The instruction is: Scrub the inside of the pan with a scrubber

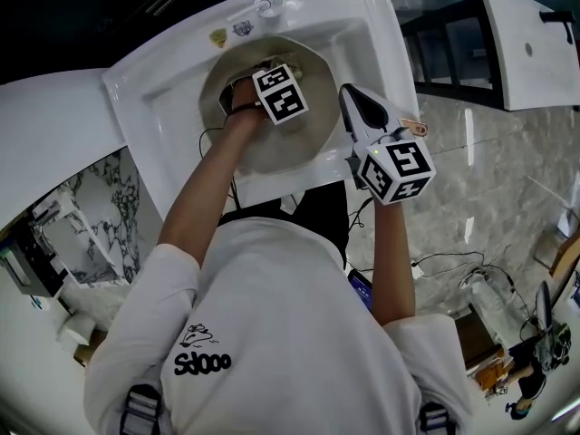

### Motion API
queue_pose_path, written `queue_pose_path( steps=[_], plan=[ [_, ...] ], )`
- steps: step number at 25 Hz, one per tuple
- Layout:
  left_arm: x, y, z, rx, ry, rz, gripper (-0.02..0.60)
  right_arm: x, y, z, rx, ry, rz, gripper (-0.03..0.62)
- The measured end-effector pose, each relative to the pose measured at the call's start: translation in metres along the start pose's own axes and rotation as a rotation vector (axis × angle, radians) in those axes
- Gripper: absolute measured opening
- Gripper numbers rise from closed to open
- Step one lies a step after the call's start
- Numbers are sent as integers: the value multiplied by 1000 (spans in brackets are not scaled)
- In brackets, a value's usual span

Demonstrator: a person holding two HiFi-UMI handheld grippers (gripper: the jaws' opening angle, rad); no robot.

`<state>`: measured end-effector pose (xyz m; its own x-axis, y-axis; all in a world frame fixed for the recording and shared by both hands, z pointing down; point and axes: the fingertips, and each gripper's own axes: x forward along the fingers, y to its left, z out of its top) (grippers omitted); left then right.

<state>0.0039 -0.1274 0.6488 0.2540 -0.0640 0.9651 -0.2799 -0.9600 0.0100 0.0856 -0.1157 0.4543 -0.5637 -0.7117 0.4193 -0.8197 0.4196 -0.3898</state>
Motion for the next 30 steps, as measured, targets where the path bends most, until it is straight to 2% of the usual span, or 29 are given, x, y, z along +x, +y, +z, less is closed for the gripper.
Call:
queue_pose_path(
  steps=[6, 10, 12, 15, 20, 26, 28, 30],
  plan=[
    [-17, 42, -18, 18, -19, 234, 64, 4, 2, 1, -1, -5, 6, 9],
    [-36, 57, -14, 2, -45, 303, 64, 2, 5, -1, 1, -6, 15, 9],
    [-45, 62, -16, 28, -36, 358, 64, 0, 9, -4, 0, -2, 17, 9],
    [-53, 66, -18, 110, -2, 448, 64, -4, 13, -9, 2, 0, 18, 9],
    [-40, 68, -33, 151, 52, 446, 66, -10, 17, -15, 6, -5, 10, 9],
    [-11, 45, -51, 145, 127, 319, 66, -18, 13, -18, 16, -7, -10, 9],
    [-4, 35, -52, 119, 135, 259, 66, -20, 10, -19, 18, -6, -14, 9],
    [-2, 29, -52, 96, 125, 232, 66, -22, 10, -20, 17, -5, -18, 9]
  ],
)
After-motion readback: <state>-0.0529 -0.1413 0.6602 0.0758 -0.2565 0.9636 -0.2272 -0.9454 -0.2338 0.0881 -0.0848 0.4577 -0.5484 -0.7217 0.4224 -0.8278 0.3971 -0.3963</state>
